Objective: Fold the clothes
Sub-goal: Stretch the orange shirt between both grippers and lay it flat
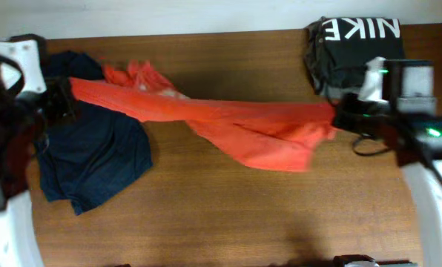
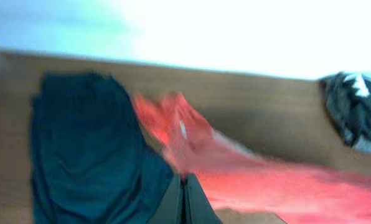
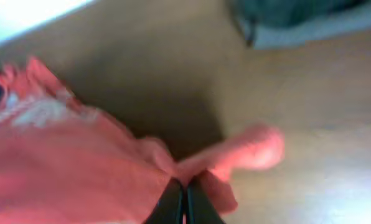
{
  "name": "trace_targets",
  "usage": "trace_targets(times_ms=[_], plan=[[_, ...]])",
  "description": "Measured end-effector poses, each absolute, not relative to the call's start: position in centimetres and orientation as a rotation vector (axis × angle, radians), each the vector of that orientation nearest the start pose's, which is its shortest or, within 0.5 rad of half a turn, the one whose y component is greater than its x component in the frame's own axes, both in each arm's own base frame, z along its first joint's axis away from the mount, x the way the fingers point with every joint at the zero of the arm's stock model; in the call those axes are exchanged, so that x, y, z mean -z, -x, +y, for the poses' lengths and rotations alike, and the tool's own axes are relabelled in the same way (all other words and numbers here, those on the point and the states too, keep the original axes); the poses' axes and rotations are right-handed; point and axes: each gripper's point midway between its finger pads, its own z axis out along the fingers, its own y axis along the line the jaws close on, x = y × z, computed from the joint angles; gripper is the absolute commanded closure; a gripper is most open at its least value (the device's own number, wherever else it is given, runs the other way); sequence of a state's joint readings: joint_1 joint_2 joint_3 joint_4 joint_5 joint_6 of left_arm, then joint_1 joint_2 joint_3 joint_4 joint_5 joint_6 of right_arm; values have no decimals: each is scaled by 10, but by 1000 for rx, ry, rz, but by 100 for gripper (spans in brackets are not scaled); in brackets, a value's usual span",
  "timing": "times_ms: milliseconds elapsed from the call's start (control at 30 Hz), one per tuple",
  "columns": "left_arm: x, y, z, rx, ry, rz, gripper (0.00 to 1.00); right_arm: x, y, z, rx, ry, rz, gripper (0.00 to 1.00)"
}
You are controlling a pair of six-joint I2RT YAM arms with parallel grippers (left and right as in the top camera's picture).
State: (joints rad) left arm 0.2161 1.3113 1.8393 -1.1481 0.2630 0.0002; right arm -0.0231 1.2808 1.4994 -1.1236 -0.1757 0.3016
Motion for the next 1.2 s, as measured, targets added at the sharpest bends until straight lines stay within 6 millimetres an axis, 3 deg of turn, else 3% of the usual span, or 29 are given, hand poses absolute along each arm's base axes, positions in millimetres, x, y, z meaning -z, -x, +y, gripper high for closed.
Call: trace_targets(times_ms=[167,333,500,600,667,833,900,933,1000,1033,1067,1100,1167,1200], plan=[[-461,-280,23,83,72,1990,99,-360,-276,0,-256,-309,2366,96],[-507,-224,16,18,63,1816,99,-411,-224,0,-202,-253,2273,96],[-538,-182,9,-13,50,1688,99,-441,-198,0,-171,-231,2174,96],[-535,-188,11,-11,54,1706,99,-439,-203,-3,-150,-234,2186,96],[-526,-205,15,-7,64,1752,99,-432,-217,-5,-146,-238,2227,96],[-481,-284,34,14,105,1950,99,-387,-290,-13,-145,-241,2411,96],[-445,-336,46,34,124,2061,99,-348,-342,-14,-176,-219,2513,96],[-431,-355,48,47,126,2099,99,-337,-357,-13,-191,-213,2533,96],[-401,-408,54,82,115,2138,99,-309,-405,-10,-229,-181,2543,96],[-389,-421,55,89,115,2158,99,-296,-422,-8,-237,-167,2548,96],[-370,-449,53,107,98,2172,99,-278,-447,-3,-248,-144,2547,96],[-357,-464,52,115,90,2186,99,-260,-470,3,-257,-118,2546,96],[-339,-495,43,132,56,2177,99,-235,-497,16,-271,-76,2543,96],[-320,-517,33,149,29,2185,99,-212,-510,26,-280,-50,2568,96]])
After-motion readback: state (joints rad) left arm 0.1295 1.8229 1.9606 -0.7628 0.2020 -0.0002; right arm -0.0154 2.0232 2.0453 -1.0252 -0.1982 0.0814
